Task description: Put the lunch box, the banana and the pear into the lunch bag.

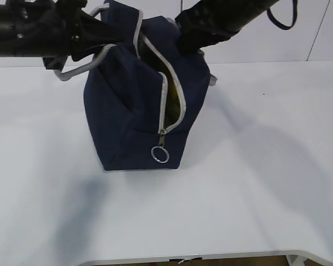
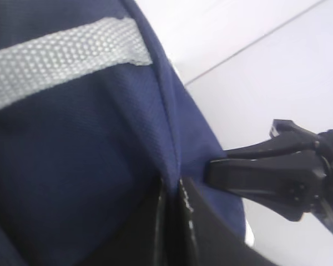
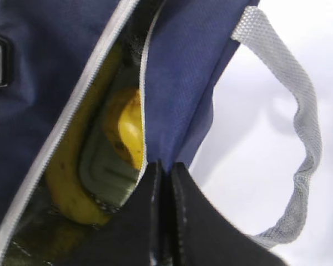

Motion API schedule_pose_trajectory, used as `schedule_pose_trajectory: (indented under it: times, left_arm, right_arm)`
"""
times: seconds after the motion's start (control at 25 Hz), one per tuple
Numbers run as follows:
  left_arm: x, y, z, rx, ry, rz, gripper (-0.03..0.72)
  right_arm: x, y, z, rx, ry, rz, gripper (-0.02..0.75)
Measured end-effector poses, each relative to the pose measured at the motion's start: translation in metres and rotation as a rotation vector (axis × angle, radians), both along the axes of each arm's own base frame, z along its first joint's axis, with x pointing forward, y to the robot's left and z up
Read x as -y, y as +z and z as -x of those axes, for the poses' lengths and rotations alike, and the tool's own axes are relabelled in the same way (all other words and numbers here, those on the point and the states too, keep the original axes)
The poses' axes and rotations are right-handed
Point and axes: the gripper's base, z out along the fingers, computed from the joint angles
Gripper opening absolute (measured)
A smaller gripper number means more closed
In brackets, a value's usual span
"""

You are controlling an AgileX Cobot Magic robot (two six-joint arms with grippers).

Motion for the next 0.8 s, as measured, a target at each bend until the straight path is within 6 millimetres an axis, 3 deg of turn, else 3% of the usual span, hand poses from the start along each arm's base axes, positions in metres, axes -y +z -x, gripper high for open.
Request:
schedule_pose_trajectory:
  times: [0.2, 0.36, 0.8]
  left_arm:
    - [0.03, -0.01, -0.007, -0.013, -0.069, -0.008, -0.013]
    - [0.051, -0.016, -0.009, -0.011, -0.116, -0.02, -0.013]
    - [0.057, -0.016, -0.008, 0.031, -0.118, -0.059, -0.013]
  right_arm:
    - [0.033, 0.003, 0.015, 0.015, -0.087, -0.002, 0.024]
    - [0.043, 0.005, 0.027, 0.042, -0.109, 0.001, 0.023]
    - [0.053, -0.013, 0.052, 0.043, -0.153, 0.0, 0.022]
